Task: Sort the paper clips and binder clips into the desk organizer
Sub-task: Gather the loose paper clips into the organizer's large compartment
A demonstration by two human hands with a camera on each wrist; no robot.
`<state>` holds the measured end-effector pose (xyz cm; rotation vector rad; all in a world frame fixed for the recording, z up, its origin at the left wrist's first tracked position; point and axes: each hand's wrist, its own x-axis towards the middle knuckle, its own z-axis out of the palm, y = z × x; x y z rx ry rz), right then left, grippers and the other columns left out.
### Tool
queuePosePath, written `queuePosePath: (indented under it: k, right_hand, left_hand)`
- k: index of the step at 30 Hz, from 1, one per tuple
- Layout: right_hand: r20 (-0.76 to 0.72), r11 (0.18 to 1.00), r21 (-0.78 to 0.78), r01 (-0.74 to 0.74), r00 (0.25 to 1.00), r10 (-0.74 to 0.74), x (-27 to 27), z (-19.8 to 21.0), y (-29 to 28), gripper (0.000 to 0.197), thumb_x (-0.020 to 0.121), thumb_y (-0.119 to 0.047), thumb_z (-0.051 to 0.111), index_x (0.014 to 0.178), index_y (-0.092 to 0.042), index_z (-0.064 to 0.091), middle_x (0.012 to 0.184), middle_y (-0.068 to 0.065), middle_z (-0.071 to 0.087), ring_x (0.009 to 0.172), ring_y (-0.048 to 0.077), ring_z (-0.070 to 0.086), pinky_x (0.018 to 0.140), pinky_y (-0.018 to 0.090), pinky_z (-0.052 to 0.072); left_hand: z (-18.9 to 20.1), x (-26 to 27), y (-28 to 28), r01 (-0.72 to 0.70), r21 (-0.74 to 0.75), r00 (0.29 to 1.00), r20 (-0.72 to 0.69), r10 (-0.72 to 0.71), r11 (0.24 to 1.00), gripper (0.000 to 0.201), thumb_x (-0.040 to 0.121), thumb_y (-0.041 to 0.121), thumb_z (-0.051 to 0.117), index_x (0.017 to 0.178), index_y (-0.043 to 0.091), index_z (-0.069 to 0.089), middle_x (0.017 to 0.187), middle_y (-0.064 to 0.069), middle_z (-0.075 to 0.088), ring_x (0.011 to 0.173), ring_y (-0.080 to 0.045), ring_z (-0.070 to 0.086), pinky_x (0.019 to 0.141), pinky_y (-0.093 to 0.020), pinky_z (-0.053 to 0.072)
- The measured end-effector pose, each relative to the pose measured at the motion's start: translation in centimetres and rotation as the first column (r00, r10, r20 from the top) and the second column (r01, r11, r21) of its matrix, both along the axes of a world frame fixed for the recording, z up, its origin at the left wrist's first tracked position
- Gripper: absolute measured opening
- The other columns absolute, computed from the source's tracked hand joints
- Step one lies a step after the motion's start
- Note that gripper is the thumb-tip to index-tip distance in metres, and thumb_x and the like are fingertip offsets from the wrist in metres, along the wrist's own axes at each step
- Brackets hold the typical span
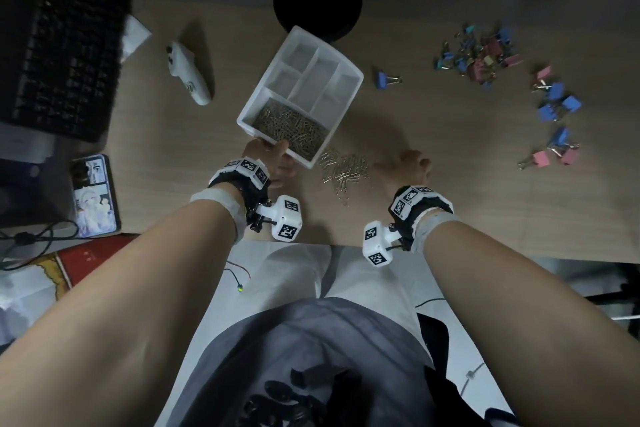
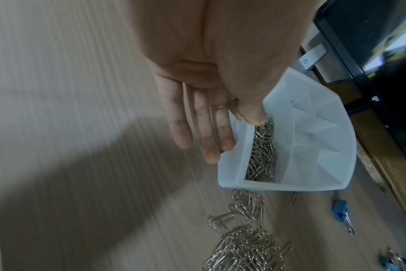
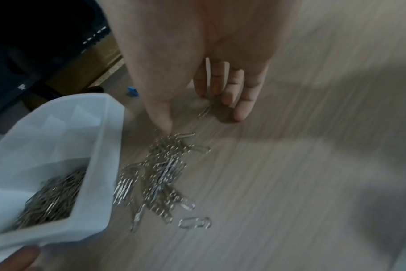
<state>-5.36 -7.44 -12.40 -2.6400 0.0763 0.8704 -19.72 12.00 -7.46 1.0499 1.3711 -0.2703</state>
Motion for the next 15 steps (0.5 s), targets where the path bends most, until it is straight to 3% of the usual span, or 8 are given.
queuePosePath:
  k: [4, 10, 15]
  right_hand:
    - [0.004, 0.942, 0.063, -0.328, 0.944, 0.329, -1.7, -0.3, 2.3, 0.101, 0.064, -0.059, 0.081, 0.141, -0.009, 0.04, 0.137, 0.013, 0.04, 0.123, 0.035, 0.041, 0.102, 0.042, 0.039]
    - [-0.012, 0.82, -0.04, -0.571, 0.821, 0.571, -3.4, -0.9, 4.6, 0.116, 0.053, -0.051, 0.089, 0.144, -0.009, 0.033, 0.142, 0.012, 0.033, 0.124, 0.034, 0.043, 0.105, 0.037, 0.037]
    - [0.03, 0.732, -0.065, -0.678, 0.732, 0.68, -3.6, -0.5, 4.3, 0.106, 0.061, -0.047, 0.085, 0.145, -0.011, 0.031, 0.143, 0.013, 0.032, 0.121, 0.037, 0.042, 0.096, 0.042, 0.043]
  left_hand:
    - [-0.1, -0.3, 0.2, 0.007, 0.02, 1.0, -0.003, -0.007, 1.0, 0.052, 0.098, 0.038, 0.054, 0.126, -0.006, 0.048, 0.104, -0.013, 0.068, 0.075, -0.023, 0.069, 0.06, -0.036, 0.052]
    - [-0.5, -0.4, 0.5, -0.005, 0.035, 1.0, -0.017, 0.005, 0.999, 0.038, 0.096, 0.034, 0.058, 0.117, 0.003, 0.049, 0.103, -0.014, 0.068, 0.079, -0.029, 0.069, 0.053, -0.036, 0.054]
    - [-1.0, -0.8, 0.8, 0.013, 0.038, 1.0, -0.007, -0.012, 0.999, 0.04, 0.094, 0.036, 0.061, 0.119, 0.005, 0.056, 0.112, -0.012, 0.07, 0.097, -0.032, 0.069, 0.054, -0.037, 0.056]
